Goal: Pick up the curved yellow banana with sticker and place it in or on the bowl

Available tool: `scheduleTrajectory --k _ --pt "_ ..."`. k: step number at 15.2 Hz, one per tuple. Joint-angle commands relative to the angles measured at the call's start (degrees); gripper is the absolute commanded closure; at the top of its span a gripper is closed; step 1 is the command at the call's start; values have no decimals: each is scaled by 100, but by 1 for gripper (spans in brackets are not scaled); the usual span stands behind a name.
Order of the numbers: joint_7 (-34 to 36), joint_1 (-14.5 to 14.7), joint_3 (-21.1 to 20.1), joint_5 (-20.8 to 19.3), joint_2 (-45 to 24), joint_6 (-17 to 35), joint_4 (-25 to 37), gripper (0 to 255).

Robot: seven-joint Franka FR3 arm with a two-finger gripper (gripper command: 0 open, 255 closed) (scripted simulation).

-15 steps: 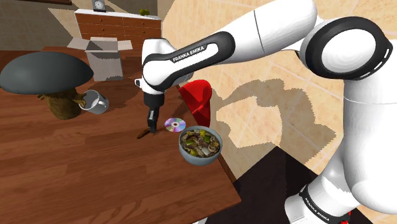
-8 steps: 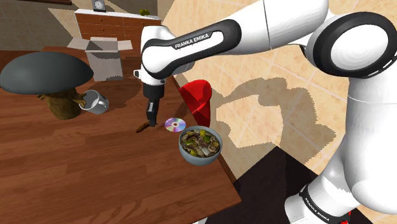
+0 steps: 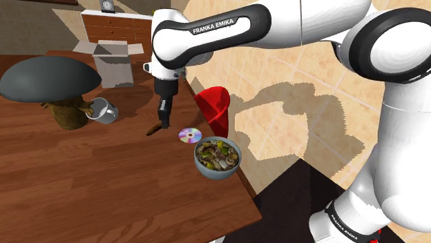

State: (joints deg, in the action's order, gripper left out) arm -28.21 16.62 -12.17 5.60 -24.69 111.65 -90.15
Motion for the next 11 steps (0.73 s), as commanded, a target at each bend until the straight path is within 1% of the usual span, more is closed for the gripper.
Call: scheduleTrajectory --k 1,3,7,11 --pt "7 -9 -1 4 48 -140 89 255" --pt "16 -10 -3 5 72 -218 144 255" --pt "-274 -233 0 218 1021 155 -1201 255" --pt "-596 -406 49 429 1903 385 -2343 255"
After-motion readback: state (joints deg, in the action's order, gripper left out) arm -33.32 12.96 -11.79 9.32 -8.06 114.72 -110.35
